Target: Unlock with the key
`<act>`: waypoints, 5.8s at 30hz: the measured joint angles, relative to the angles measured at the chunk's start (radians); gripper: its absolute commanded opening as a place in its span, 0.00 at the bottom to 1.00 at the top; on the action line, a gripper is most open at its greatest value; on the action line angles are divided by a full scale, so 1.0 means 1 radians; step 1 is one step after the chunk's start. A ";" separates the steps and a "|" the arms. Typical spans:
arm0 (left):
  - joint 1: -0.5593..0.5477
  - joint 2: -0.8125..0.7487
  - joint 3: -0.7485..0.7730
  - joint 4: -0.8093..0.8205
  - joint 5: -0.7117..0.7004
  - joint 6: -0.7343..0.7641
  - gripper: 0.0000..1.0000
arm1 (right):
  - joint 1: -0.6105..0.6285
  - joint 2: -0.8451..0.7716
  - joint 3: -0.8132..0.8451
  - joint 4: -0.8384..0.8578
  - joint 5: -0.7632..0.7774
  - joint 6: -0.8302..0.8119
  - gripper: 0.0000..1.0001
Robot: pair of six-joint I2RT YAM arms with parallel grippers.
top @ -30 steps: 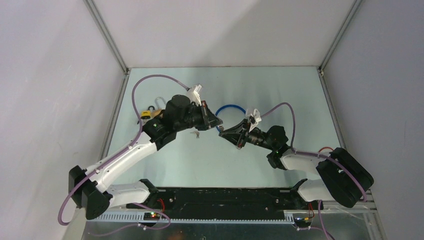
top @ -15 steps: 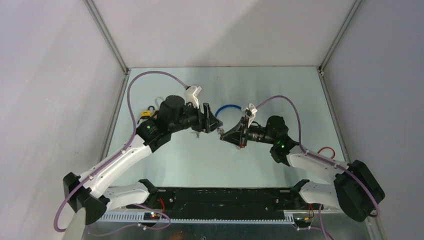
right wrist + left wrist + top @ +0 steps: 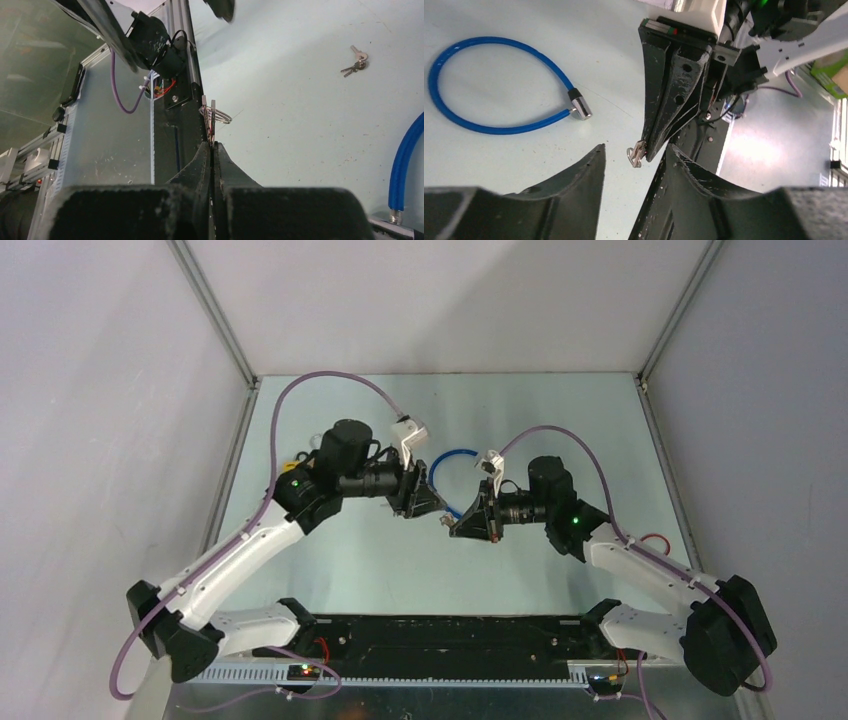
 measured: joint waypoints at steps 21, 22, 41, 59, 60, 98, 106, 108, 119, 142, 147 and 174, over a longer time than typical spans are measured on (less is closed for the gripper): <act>-0.043 0.140 0.003 -0.066 0.138 0.069 0.29 | 0.011 0.003 0.094 -0.218 -0.056 -0.122 0.00; -0.045 0.143 0.003 -0.066 0.141 0.069 0.27 | 0.012 0.004 0.096 -0.220 -0.056 -0.125 0.00; -0.064 0.011 -0.106 0.067 -0.050 -0.048 0.00 | -0.021 -0.056 0.076 -0.116 0.061 0.002 0.56; -0.063 -0.333 -0.663 0.908 -0.435 -0.619 0.00 | 0.103 -0.127 -0.114 0.385 0.581 0.639 0.44; -0.063 -0.339 -0.665 0.930 -0.441 -0.633 0.00 | 0.104 -0.119 -0.114 0.402 0.589 0.656 0.45; -0.064 -0.312 -0.688 1.112 -0.444 -0.762 0.00 | 0.100 -0.025 -0.113 0.702 0.497 0.713 0.24; -0.064 -0.308 -0.688 1.130 -0.440 -0.769 0.00 | 0.098 -0.013 -0.107 0.713 0.489 0.713 0.19; -0.064 -0.308 -0.688 1.133 -0.439 -0.769 0.00 | 0.098 -0.008 -0.103 0.724 0.489 0.713 0.19; -0.067 -0.308 -0.688 1.151 -0.441 -0.769 0.00 | 0.097 0.012 -0.085 0.746 0.477 0.715 0.00; -0.082 -0.443 -0.569 0.634 -0.714 -0.577 0.54 | -0.003 -0.177 -0.031 0.332 0.383 0.493 0.00; -0.082 -0.443 -0.519 0.578 -0.670 -0.488 0.74 | -0.056 -0.171 0.001 0.249 0.301 0.452 0.00; -0.080 -0.161 -0.381 0.718 -0.013 -0.385 0.32 | -0.102 -0.198 0.112 0.017 0.025 0.312 0.00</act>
